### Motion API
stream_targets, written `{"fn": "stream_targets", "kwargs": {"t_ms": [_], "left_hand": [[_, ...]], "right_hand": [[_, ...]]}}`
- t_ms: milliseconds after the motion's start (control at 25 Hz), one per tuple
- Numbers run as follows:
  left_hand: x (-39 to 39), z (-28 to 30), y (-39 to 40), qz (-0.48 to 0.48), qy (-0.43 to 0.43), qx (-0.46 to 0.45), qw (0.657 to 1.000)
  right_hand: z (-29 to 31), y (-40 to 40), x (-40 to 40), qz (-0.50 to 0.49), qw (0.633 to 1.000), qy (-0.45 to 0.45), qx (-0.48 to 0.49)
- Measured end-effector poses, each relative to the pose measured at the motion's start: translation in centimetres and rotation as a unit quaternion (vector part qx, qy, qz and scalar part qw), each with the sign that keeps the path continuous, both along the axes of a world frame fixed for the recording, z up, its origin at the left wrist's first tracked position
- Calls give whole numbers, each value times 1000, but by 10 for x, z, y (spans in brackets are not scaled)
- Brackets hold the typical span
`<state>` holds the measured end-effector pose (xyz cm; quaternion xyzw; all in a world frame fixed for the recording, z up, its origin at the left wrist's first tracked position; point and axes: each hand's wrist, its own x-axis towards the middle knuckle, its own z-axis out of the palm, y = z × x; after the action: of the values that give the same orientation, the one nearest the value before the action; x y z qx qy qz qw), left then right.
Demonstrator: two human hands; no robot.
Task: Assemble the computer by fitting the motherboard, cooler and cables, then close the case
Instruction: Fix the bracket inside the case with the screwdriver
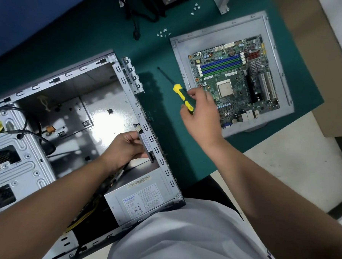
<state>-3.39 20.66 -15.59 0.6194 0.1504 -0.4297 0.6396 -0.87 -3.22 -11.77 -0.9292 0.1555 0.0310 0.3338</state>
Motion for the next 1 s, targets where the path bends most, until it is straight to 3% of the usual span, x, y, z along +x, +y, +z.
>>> {"fn": "stream_targets", "kwargs": {"t_ms": [120,240,360,480,640,800,1000], "left_hand": [[1,4,-1,-6,-8,-7,1000],[1,7,-1,-12,-18,-15,1000],[0,7,-2,-14,-24,-17,999],[0,7,-2,-18,-23,-16,999],[1,4,0,-17,-16,1,1000],[-1,1,0,-18,-20,18,999],[-1,1,-1,-8,-11,36,999]], "right_hand": [[29,-8,-3,-13,992,-110,60],[46,-9,-4,43,986,-163,15],[50,-3,-1,88,985,-147,-25],[46,1,2,77,992,-96,9],[30,-16,0,-50,991,-61,112],[4,-32,-16,-217,933,33,285],[-20,-39,-34,-300,855,68,417]]}}
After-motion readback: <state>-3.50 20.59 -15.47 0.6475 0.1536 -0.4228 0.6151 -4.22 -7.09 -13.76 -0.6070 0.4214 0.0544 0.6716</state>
